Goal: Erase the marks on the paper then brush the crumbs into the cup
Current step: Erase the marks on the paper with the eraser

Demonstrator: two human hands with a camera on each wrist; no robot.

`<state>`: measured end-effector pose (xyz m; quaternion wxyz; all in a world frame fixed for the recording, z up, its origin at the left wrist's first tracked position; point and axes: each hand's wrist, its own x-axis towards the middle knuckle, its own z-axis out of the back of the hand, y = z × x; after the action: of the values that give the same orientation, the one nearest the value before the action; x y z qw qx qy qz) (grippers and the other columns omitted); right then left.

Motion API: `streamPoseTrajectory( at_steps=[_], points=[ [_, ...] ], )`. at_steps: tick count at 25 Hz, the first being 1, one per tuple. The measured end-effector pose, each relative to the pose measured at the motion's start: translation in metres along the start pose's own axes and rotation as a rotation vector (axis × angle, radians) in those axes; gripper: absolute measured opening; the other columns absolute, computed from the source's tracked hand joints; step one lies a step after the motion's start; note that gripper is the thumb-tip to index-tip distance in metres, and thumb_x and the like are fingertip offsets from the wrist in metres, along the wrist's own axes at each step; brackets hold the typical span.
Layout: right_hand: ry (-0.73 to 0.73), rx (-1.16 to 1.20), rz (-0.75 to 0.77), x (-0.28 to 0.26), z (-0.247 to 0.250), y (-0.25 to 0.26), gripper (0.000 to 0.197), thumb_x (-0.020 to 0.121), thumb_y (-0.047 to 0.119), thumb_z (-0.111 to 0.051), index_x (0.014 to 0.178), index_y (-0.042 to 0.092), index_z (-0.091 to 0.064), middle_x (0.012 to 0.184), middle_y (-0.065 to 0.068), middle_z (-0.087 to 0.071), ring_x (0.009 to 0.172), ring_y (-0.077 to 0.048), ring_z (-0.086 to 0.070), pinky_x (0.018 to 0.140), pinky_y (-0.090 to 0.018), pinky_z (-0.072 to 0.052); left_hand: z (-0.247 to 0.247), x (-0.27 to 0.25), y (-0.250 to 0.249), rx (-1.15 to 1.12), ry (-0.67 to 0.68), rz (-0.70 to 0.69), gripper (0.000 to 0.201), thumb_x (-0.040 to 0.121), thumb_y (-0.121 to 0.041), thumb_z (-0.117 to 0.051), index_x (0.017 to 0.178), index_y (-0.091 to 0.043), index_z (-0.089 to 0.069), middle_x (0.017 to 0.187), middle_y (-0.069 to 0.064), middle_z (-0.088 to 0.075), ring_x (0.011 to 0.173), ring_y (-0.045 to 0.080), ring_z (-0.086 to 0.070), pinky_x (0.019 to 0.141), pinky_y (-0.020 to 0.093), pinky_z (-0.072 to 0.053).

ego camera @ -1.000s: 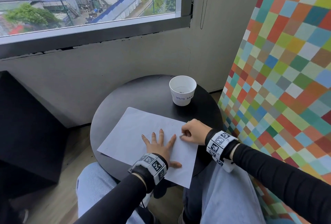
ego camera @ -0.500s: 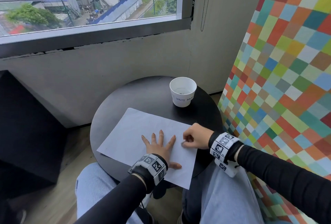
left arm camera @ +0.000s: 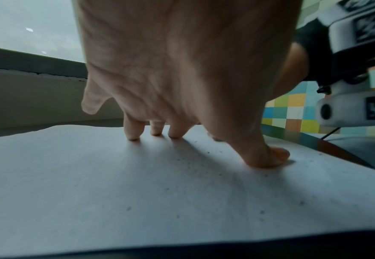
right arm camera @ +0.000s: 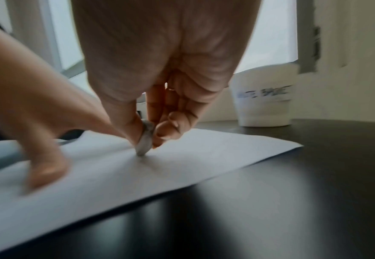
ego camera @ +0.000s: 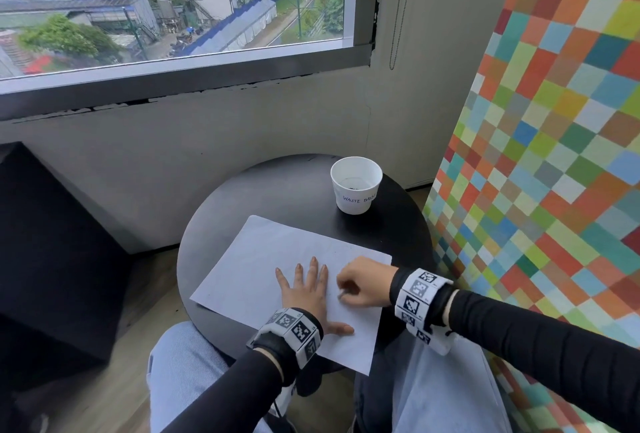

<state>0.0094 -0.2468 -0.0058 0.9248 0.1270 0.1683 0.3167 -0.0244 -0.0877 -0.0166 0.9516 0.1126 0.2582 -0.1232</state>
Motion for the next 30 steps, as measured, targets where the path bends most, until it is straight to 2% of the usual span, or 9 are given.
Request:
streamPoseTrajectory(
  at_steps=[4,8,10,12,16,20,24,28,30],
  points=[
    [-0.116,-0.013,-0.141,0.012,0.017,-0.016,0.019,0.085,0.024,-0.057,0.078,0.008,-0.064,0.077,-0.008,-0.065,0.073,-0.024,-0.057,0.066,-0.027,-0.043,0.002,0.001,-0.001,0.029,0.024,0.001,0.124,0.073,-0.091,-0.036,0.154,-0.016,0.022,0.161,0.009,0.026,0.151,0.035,0.011,0.11,0.073,0.004],
    [-0.007,-0.021,-0.098,0.01,0.004,0.002,0.019,0.085,0.025,-0.057,0.078,0.009,-0.065,0.075,-0.007,-0.066,0.066,-0.021,-0.052,0.063,-0.028,-0.042,0.001,0.003,0.001,0.022,0.031,-0.003,0.124,0.073,-0.091,-0.037,0.153,-0.018,0.023,0.161,0.009,0.028,0.15,0.036,0.012,0.11,0.073,0.004],
    [-0.043,-0.021,-0.164,0.012,0.011,-0.006,0.021,0.085,0.028,-0.057,0.079,0.011,-0.067,0.075,-0.005,-0.066,0.069,-0.022,-0.056,0.066,-0.03,-0.049,0.0,0.004,0.002,0.025,0.026,-0.009,0.124,0.073,-0.091,-0.037,0.153,-0.019,0.024,0.16,0.009,0.028,0.15,0.036,0.012,0.11,0.073,0.005],
    [-0.101,-0.014,-0.219,0.016,0.018,-0.017,0.022,0.087,0.028,-0.056,0.08,0.01,-0.066,0.078,-0.006,-0.064,0.077,-0.025,-0.059,0.067,-0.029,-0.048,0.0,0.004,0.001,0.02,0.028,-0.008,0.124,0.073,-0.091,-0.038,0.153,-0.019,0.024,0.161,0.009,0.028,0.15,0.036,0.012,0.11,0.073,0.005],
    [0.006,-0.036,-0.075,0.014,0.005,0.007,0.019,0.083,0.021,-0.058,0.073,0.007,-0.064,0.072,-0.01,-0.065,0.069,-0.027,-0.057,0.064,-0.028,-0.042,0.001,0.004,0.0,0.034,0.037,-0.004,0.124,0.073,-0.091,-0.038,0.153,-0.019,0.024,0.16,0.01,0.029,0.15,0.037,0.012,0.111,0.073,0.004],
    [-0.089,-0.018,-0.157,0.019,0.021,-0.019,0.021,0.082,0.027,-0.059,0.073,0.01,-0.066,0.07,-0.008,-0.065,0.068,-0.027,-0.059,0.067,-0.034,-0.052,0.002,0.004,0.001,0.026,0.045,-0.005,0.124,0.073,-0.091,-0.038,0.153,-0.019,0.024,0.16,0.009,0.029,0.15,0.037,0.012,0.11,0.073,0.004],
    [0.036,-0.064,-0.024,0.012,0.005,0.007,0.019,0.083,0.023,-0.058,0.072,0.009,-0.065,0.071,-0.009,-0.066,0.067,-0.026,-0.057,0.065,-0.032,-0.047,0.002,0.003,0.001,0.028,0.05,-0.007,0.125,0.073,-0.091,-0.039,0.153,-0.019,0.024,0.16,0.01,0.029,0.15,0.037,0.013,0.11,0.073,0.004],
    [-0.074,-0.072,-0.133,0.013,0.023,-0.018,0.021,0.086,0.024,-0.057,0.076,0.006,-0.065,0.076,-0.01,-0.066,0.073,-0.028,-0.059,0.068,-0.033,-0.049,0.003,0.003,0.001,0.035,0.06,-0.002,0.125,0.073,-0.091,-0.039,0.153,-0.019,0.025,0.16,0.009,0.03,0.15,0.036,0.013,0.11,0.074,0.004],
    [-0.02,-0.078,-0.062,0.01,0.016,-0.003,0.019,0.085,0.021,-0.058,0.074,0.007,-0.063,0.075,-0.011,-0.066,0.068,-0.025,-0.054,0.067,-0.032,-0.045,0.004,0.003,0.0,0.038,0.065,0.0,0.126,0.073,-0.091,-0.039,0.152,-0.018,0.025,0.16,0.009,0.03,0.15,0.037,0.013,0.11,0.074,0.004]
  ],
)
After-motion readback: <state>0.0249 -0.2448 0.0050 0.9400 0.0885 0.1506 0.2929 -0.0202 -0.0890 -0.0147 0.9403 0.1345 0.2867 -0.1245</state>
